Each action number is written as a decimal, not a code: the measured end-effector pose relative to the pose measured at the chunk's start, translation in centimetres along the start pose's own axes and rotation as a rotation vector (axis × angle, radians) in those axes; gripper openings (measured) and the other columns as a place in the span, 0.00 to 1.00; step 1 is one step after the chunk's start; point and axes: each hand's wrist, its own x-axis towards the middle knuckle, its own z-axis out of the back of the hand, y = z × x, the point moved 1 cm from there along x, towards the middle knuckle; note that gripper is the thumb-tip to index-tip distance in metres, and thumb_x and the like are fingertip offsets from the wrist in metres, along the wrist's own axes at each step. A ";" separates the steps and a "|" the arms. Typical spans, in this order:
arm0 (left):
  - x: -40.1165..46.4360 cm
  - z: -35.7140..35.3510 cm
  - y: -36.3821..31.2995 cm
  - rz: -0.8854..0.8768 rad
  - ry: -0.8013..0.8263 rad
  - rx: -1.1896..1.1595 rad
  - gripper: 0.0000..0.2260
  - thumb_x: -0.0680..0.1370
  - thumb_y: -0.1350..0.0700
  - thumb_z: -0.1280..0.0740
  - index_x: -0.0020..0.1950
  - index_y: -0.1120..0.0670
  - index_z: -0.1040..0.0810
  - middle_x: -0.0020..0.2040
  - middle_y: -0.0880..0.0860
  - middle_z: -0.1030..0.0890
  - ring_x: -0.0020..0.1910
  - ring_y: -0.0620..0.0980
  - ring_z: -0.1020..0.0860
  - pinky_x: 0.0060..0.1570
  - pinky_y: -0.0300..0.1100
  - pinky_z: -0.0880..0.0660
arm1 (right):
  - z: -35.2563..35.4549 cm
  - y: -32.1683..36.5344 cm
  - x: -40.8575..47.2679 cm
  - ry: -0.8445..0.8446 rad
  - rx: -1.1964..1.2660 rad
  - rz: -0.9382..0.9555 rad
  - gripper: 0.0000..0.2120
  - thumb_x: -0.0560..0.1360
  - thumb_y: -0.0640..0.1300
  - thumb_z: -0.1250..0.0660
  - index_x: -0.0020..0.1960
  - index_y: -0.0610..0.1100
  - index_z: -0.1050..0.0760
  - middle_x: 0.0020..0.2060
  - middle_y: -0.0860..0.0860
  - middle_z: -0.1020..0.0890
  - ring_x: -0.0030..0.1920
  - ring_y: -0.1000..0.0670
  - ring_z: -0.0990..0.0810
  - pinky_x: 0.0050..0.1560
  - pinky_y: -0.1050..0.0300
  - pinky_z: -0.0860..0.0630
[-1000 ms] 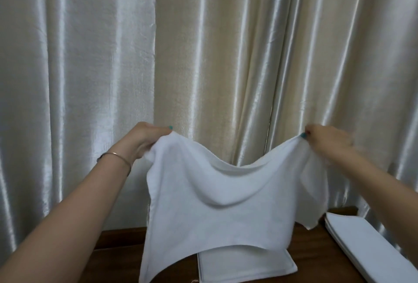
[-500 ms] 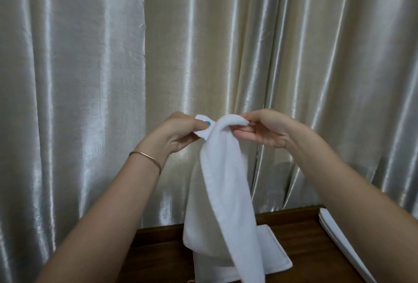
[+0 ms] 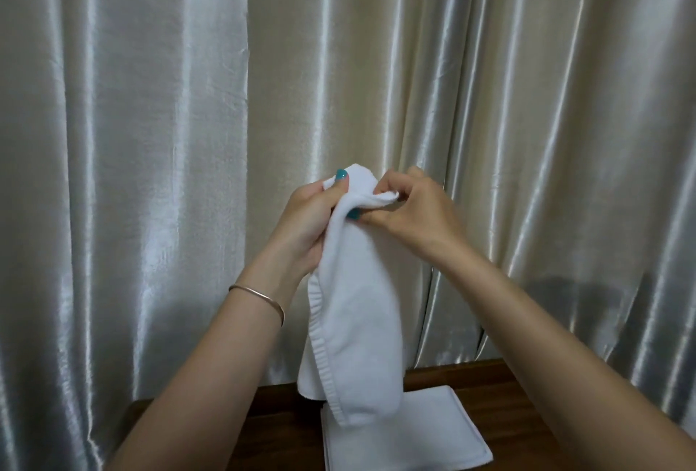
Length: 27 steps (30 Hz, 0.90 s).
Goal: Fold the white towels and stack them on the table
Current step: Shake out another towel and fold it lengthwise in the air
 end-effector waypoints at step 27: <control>0.4 2.9 1.3 -0.052 0.016 0.104 0.09 0.80 0.62 0.36 0.56 0.59 0.18 0.48 0.56 0.15 0.47 0.50 0.17 0.43 0.40 0.21 | 0.5 0.4 2.9 0.479 0.499 0.131 0.11 0.72 0.32 0.30 0.43 0.49 0.18 0.38 0.60 0.15 0.41 0.62 0.19 0.42 0.69 0.25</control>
